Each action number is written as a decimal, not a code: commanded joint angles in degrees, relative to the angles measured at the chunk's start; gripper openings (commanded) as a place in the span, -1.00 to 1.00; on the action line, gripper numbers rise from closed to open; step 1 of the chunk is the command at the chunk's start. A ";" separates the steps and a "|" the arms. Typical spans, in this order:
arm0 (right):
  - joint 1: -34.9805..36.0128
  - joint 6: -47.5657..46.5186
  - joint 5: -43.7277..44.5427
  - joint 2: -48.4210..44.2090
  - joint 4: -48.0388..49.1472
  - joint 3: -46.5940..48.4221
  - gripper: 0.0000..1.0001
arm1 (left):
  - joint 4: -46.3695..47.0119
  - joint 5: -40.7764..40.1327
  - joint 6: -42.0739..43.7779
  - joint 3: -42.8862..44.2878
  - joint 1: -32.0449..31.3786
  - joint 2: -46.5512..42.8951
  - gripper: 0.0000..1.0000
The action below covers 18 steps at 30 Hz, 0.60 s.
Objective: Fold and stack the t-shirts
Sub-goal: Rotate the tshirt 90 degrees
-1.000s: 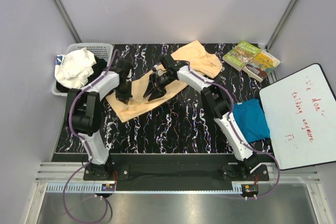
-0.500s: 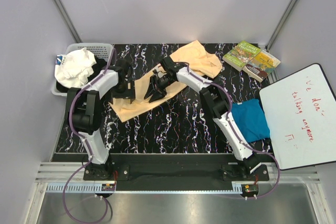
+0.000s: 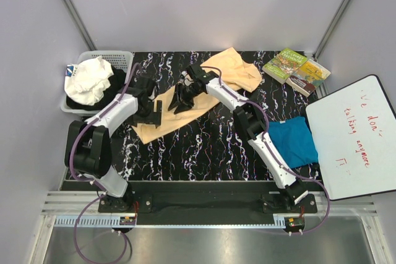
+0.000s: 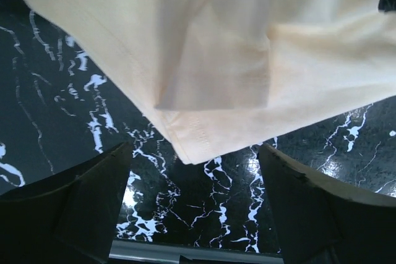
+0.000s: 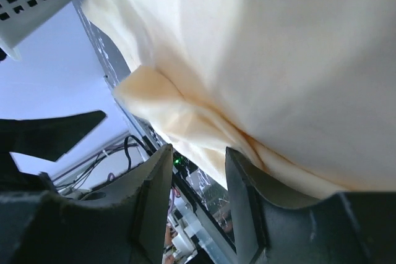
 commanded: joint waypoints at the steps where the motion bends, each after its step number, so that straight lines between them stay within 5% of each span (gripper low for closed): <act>1: 0.29 -0.30 4.39 -0.50 1.20 3.79 -0.03 | 3.42 0.80 1.14 -2.05 -2.39 0.19 0.68; 12: 0.29 0.57 6.52 1.25 5.77 4.32 -0.01 | 6.77 -5.69 1.06 -0.57 -4.85 7.39 0.64; 18: 0.29 0.23 4.85 0.20 6.21 3.00 0.01 | 6.59 -9.31 1.41 4.53 -4.85 13.46 0.18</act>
